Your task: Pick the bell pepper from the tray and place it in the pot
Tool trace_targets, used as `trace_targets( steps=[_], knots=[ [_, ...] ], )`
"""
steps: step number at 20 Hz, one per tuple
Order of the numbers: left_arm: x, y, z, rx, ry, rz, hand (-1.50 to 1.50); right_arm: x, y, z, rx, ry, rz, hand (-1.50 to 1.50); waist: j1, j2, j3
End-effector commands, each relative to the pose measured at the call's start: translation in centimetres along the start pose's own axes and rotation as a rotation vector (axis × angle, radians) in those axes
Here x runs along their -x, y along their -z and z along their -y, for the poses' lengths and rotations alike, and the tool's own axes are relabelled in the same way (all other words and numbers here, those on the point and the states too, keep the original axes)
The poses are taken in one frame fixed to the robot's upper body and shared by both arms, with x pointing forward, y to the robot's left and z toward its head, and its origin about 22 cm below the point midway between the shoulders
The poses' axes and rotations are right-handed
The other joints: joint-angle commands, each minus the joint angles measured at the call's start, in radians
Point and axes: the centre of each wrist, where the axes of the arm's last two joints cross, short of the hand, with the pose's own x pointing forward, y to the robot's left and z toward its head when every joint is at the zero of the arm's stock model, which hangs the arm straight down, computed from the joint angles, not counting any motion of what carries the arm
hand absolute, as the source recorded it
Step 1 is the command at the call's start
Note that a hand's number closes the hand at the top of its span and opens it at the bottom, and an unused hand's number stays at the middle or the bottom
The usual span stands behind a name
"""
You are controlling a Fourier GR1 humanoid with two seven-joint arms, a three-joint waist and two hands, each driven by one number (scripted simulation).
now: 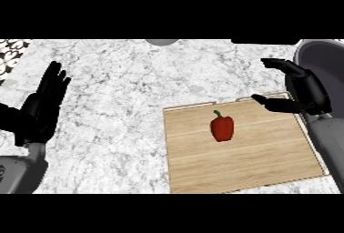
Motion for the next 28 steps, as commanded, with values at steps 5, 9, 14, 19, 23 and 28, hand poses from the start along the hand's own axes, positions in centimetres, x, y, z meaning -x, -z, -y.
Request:
trace_targets(
  steps=[5,9,14,19,23,28],
  knots=[
    [-1.2,-0.5,0.0,-0.025,0.004,-0.009,0.00,-1.9,2.6,2.6,-0.178,-0.013,0.144,-1.50,-0.031,-0.011,0.001],
    [-1.1,0.0,-0.5,-0.019,-0.014,-0.016,0.00,-5.7,5.1,2.8,-0.414,-0.157,0.027,-1.50,-0.038,-0.016,-0.002],
    [-0.4,-0.3,0.0,-0.041,-0.009,-0.018,0.00,-7.4,5.5,-0.7,-0.678,-0.327,-0.079,-1.50,-0.038,-0.015,-0.002],
    [-0.5,-1.0,0.6,-0.039,-0.012,-0.014,0.00,-12.2,7.6,-2.7,-0.837,-0.495,-0.151,-1.50,-0.037,-0.018,-0.002],
    [-1.7,1.1,-1.1,-0.058,-0.017,-0.010,0.00,-11.5,5.6,-7.7,-0.896,-0.504,-0.204,-1.50,-0.046,-0.013,-0.001],
    [-1.1,-1.9,-0.6,-0.036,-0.008,-0.021,0.00,-12.9,5.1,-7.6,-0.879,-0.481,-0.247,-1.50,-0.033,-0.013,0.000]
  ],
)
